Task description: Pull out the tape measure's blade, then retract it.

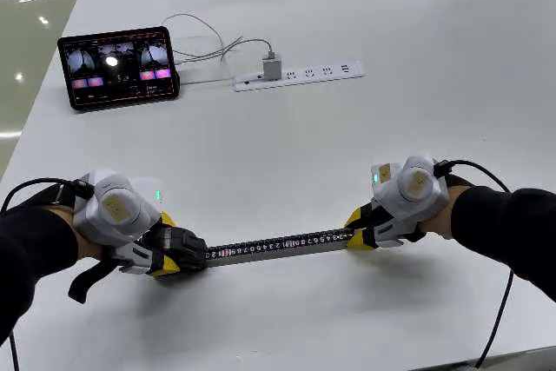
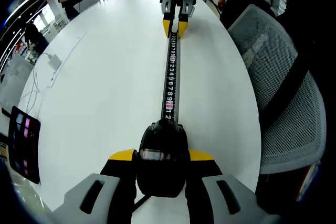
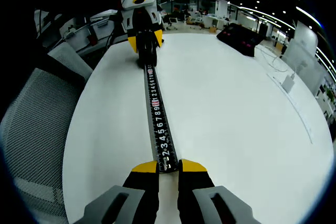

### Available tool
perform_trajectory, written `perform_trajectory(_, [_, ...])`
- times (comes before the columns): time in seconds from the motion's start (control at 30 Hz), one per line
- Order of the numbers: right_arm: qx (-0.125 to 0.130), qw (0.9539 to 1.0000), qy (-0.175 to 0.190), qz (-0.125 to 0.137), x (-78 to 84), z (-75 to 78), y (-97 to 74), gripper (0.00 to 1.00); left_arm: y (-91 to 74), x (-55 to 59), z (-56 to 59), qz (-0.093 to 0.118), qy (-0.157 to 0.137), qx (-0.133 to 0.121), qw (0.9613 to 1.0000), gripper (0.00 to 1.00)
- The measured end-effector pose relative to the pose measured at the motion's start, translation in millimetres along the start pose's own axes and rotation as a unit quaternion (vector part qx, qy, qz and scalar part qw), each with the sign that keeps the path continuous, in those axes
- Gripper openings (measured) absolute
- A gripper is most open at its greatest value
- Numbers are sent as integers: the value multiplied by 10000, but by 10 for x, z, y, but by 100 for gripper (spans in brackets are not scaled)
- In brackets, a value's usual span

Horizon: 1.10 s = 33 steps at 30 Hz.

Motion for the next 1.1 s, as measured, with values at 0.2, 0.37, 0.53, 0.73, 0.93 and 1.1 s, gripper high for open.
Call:
perform_trajectory(0.2, [3, 10000, 20, -3, 20, -1, -21, 8, -1, -1, -1, -3, -1, -4, 10000, 30])
perform_trajectory(0.37, [8, 10000, 29, -16, 40, 5, -42, 8, -1, -5, -2, 2, -5, -8, 10000, 30])
perform_trajectory(0.53, [18, 10000, 51, -12, 54, 13, -61, 8, -1, -3, -3, 4, -9, -10, 10000, 30])
perform_trajectory(0.73, [10, 9999, 126, 19, 72, 21, -75, 8, 2, -1, -6, -3, -2, 1, 10000, 30])
perform_trajectory(0.93, [6, 9999, 103, -2, 81, 21, -81, 8, 4, 5, -8, -3, -5, 4, 10000, 30])
perform_trajectory(1.1, [-4, 10000, 87, 9, 80, 24, -77, 9, 14, 19, -20, 4, -17, -4, 10000, 30])
Point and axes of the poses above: the centre of the closed fingertips' face, and the gripper's own axes: y roughly forward along the fingers, z roughly to its right, x roughly out of its underside, the point moved 5 cm from there along -y, roughly backward along the fingers, and after that the axes turned 11 degrees about y, right-handed, at the moved point
